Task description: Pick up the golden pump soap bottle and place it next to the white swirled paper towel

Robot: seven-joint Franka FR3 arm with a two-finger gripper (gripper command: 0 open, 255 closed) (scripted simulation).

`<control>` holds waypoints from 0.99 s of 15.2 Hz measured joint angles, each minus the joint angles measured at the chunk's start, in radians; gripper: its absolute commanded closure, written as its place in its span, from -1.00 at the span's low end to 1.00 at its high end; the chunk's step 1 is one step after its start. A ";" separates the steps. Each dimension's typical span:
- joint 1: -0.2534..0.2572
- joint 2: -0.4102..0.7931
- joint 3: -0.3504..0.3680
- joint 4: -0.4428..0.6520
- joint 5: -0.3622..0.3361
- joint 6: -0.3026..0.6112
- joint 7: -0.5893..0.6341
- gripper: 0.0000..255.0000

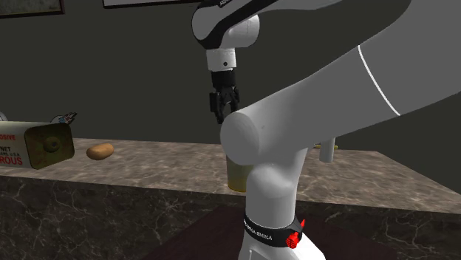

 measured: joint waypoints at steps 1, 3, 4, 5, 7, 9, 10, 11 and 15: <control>-0.011 -0.017 -0.012 -0.027 -0.018 0.010 -0.012 -1.00; -0.050 -0.035 -0.067 -0.067 -0.077 0.037 -0.064 -1.00; -0.063 -0.038 -0.086 -0.070 -0.098 0.041 -0.084 -1.00; -0.073 -0.054 -0.095 -0.090 -0.111 0.046 -0.093 -1.00; -0.087 -0.050 -0.117 -0.115 -0.135 0.076 -0.103 -1.00; -0.096 -0.043 -0.132 -0.143 -0.152 0.110 -0.101 -1.00; -0.100 -0.041 -0.139 -0.150 -0.159 0.121 -0.103 -1.00; -0.104 -0.035 -0.146 -0.164 -0.168 0.139 -0.101 -1.00; -0.110 -0.026 -0.157 -0.178 -0.180 0.164 -0.100 -1.00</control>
